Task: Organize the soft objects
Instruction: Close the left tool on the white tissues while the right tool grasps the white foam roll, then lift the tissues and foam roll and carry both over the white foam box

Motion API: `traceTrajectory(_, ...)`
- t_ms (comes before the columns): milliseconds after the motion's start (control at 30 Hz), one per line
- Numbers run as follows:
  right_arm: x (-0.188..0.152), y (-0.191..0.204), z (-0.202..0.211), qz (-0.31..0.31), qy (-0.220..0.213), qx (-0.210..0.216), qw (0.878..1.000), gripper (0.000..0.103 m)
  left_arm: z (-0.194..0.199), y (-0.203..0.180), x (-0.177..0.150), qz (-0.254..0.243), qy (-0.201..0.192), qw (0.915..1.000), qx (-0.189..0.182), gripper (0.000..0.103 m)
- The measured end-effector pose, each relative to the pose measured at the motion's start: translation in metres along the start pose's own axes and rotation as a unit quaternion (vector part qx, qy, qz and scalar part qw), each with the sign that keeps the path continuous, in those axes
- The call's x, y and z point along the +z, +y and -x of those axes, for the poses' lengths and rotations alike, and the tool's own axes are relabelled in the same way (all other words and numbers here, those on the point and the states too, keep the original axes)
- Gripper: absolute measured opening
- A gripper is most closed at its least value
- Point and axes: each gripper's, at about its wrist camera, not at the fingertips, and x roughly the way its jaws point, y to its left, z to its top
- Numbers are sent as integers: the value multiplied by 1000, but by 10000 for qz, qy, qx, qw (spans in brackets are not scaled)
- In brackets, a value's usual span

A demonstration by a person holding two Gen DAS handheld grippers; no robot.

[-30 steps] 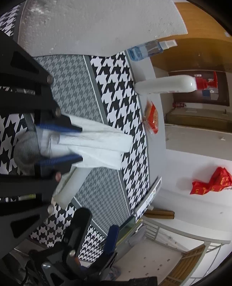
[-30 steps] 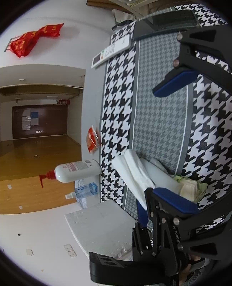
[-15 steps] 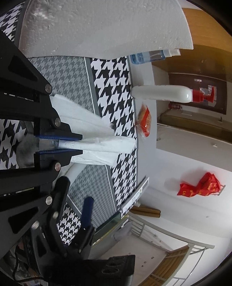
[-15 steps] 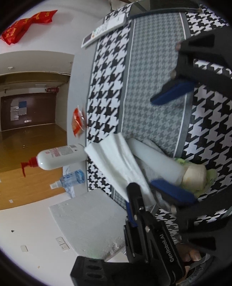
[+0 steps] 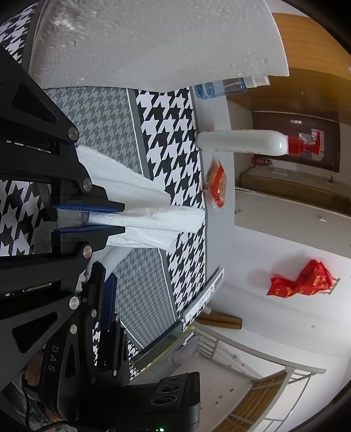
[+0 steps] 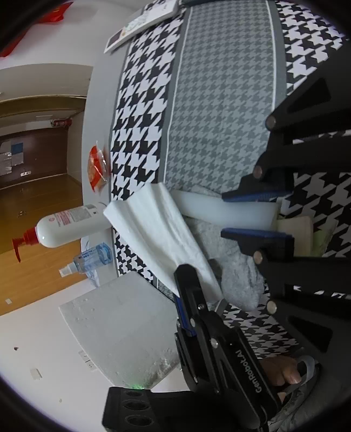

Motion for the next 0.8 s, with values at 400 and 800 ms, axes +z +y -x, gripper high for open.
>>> traceTrajectory(400,-6,-14,48,-27,-504,-651,9966,19,8,-1,0,-23,-182,9998,39,9)
traceTrajectory(800,-13,-15,58,-100,-651,-750,9950,19,31,-7,4,-137,-544,9984,89,9)
